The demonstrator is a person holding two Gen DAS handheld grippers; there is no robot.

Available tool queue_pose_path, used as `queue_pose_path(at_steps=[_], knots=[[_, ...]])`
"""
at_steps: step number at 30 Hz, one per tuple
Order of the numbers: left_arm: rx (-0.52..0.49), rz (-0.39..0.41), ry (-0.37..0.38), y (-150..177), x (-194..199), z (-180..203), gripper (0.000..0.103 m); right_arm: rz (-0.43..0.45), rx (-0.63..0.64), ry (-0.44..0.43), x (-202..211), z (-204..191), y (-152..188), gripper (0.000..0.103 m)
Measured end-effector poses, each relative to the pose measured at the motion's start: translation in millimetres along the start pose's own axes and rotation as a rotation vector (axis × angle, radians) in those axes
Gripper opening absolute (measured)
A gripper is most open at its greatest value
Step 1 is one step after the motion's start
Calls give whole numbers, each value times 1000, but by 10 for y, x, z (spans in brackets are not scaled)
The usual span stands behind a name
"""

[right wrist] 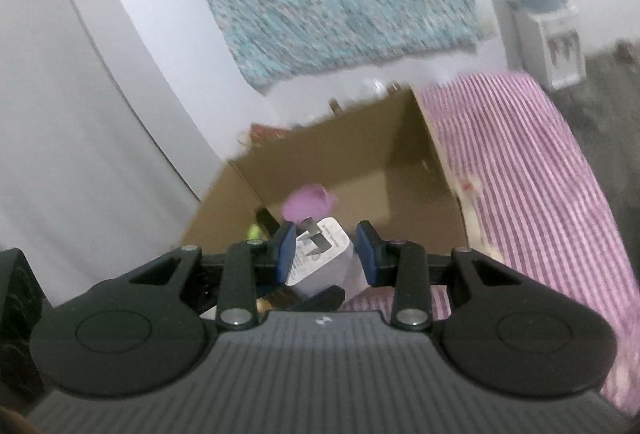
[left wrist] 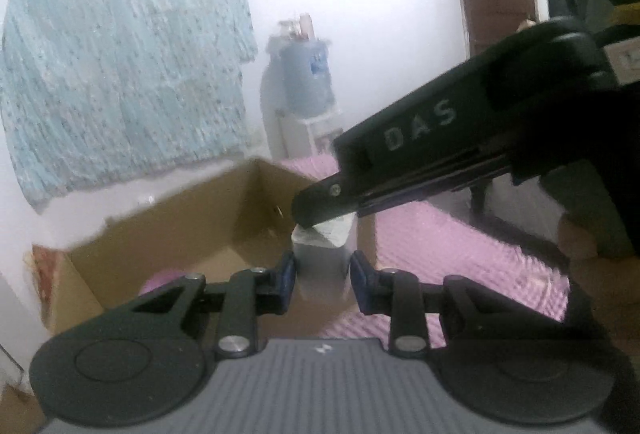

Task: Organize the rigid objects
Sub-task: 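Carry the white charger into the box and open the right gripper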

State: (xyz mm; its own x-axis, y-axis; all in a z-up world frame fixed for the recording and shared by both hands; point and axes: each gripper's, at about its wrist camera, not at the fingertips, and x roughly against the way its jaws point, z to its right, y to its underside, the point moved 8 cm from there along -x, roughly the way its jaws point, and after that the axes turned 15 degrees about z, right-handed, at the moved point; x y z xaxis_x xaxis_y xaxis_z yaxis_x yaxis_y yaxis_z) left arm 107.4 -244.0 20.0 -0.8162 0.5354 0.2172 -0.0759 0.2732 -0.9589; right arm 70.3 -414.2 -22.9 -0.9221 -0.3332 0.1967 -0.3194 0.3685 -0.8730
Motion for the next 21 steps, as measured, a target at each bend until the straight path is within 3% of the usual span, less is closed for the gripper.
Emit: queue_pose_path(at_steps=[4, 10, 21], knots=[[-10, 24, -39, -238, -72, -167, 29, 29, 28, -56, -161, -157, -296, 33], [73, -50, -80, -244, -401, -558, 28, -17, -10, -109, -639, -142, -499, 32], [253, -300, -80, 243, -952, -1037, 28, -225, -85, -109, -1653, 17, -150, 32]])
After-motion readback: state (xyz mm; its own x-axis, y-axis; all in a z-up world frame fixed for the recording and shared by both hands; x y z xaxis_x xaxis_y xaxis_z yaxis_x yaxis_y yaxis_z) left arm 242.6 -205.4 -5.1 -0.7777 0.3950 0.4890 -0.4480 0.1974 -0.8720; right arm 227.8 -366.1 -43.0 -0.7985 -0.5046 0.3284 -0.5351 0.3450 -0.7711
